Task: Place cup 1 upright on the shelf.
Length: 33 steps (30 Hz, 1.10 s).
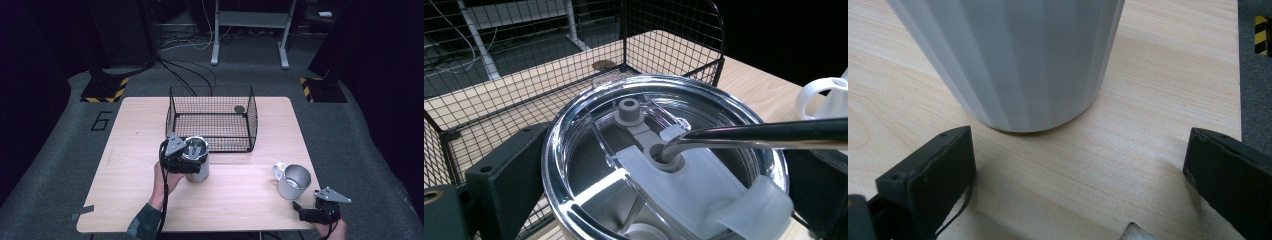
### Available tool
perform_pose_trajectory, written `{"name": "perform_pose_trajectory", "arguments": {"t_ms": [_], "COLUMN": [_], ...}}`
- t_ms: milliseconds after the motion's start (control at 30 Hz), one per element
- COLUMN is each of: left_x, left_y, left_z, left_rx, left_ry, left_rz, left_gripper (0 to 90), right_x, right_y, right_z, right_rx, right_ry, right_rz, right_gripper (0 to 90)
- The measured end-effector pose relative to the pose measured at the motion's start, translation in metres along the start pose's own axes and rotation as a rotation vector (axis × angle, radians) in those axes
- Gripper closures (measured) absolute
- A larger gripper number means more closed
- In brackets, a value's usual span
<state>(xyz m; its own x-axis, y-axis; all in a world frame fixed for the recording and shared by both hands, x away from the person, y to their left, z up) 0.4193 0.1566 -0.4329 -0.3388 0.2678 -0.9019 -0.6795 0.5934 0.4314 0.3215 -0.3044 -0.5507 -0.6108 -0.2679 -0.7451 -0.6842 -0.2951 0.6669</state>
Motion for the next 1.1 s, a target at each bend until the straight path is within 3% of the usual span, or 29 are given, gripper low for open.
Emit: {"name": "perform_pose_trajectory", "arguments": {"t_ms": [233,633,1100], "left_x": [-0.0008,-0.0014,-0.0026], "left_y": [-0.0005,0.0006,0.0032], "left_z": [-0.0023,-0.0038,-0.0056], "left_rx": [-0.009,0.034,0.067], "left_ry": [0.006,-0.029,-0.038], "left_rz": [0.011,0.02,0.013], "left_gripper": [3.6,3.9,4.0], "right_x": [0.0002,0.0002,0.0002], "right_y": [0.0002,-0.0001,0.0002], "right_z": [0.0006,0.0007,0.0005], "right_rx": [0.001,0.002,-0.001], "right_ry": [-0.005,-0.005,-0.003], "right_rz": [0.002,-0.002,0.0], "right_gripper": [0.1,0.1,0.2]}}
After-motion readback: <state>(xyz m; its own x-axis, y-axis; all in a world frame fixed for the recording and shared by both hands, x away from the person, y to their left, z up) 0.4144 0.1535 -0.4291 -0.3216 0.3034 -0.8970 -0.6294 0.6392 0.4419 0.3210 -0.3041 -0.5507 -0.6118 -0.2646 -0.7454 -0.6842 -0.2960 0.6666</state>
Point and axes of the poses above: each handheld gripper's, and its own axes: y roughly backward along the jaws, x roughly out of its underside, z roughly to its left, the point moved 2 cm from there along -y, roughly forward along the jaws, and after that the axes turned 3 degrees about z, right-handed, at the moved point
